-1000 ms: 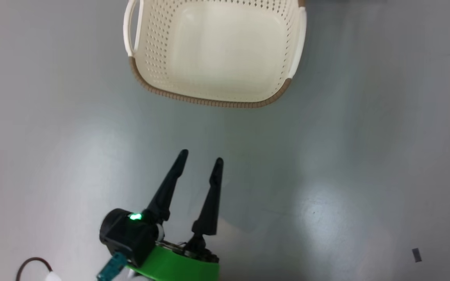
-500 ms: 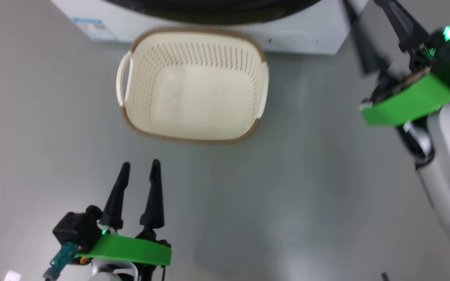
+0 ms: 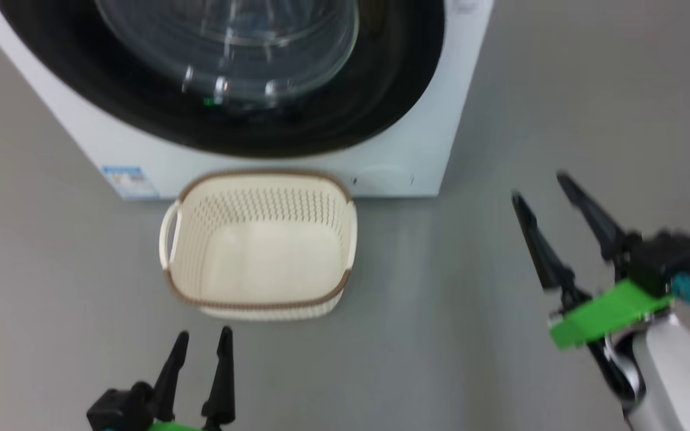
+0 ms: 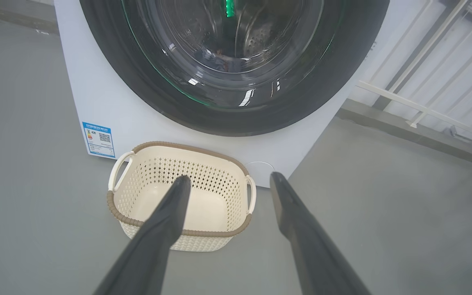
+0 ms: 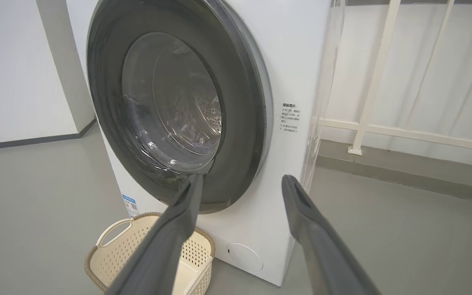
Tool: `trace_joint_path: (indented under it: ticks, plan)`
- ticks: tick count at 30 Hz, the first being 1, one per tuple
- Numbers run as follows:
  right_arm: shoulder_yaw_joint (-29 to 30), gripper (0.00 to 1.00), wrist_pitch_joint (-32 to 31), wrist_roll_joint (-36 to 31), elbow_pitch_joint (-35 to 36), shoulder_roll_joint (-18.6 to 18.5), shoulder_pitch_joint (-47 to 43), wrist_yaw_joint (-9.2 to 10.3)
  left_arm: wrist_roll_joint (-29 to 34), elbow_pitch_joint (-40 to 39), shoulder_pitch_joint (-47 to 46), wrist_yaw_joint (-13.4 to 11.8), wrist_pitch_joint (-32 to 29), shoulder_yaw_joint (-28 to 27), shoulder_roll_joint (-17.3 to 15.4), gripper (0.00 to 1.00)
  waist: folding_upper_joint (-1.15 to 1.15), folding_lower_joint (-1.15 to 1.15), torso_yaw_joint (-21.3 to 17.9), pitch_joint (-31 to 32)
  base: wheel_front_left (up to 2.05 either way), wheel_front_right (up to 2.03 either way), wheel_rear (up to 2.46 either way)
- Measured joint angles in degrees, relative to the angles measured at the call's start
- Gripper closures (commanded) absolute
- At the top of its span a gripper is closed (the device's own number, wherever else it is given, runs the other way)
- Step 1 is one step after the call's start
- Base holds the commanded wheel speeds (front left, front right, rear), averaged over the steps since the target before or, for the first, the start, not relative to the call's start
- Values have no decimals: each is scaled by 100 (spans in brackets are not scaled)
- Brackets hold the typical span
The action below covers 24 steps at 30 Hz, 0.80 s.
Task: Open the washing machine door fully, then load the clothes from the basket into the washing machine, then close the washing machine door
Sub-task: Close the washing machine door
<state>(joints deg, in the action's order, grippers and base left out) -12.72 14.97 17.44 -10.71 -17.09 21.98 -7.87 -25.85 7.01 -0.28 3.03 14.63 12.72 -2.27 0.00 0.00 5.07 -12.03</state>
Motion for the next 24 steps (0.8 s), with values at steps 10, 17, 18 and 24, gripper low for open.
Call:
trace_joint_path:
  ticks: [10,17,18,24]
  plan:
    - [724,0,-9,-141,270,246,-1425,0,159,131,417,137,0,-291,-10,0,0,0,-510,871,0,0,0]
    - [1199,0,-18,-243,503,468,-2073,0,293,132,609,210,0,-456,-10,0,0,0,-815,1135,0,0,0]
    - [1273,0,-20,-268,516,506,-2147,0,293,137,631,230,0,-476,-11,0,0,0,-837,1165,0,0,0]
    - [1539,0,-22,-479,559,714,-2626,1,292,144,743,227,0,-643,-10,0,0,0,-828,1309,0,0,0]
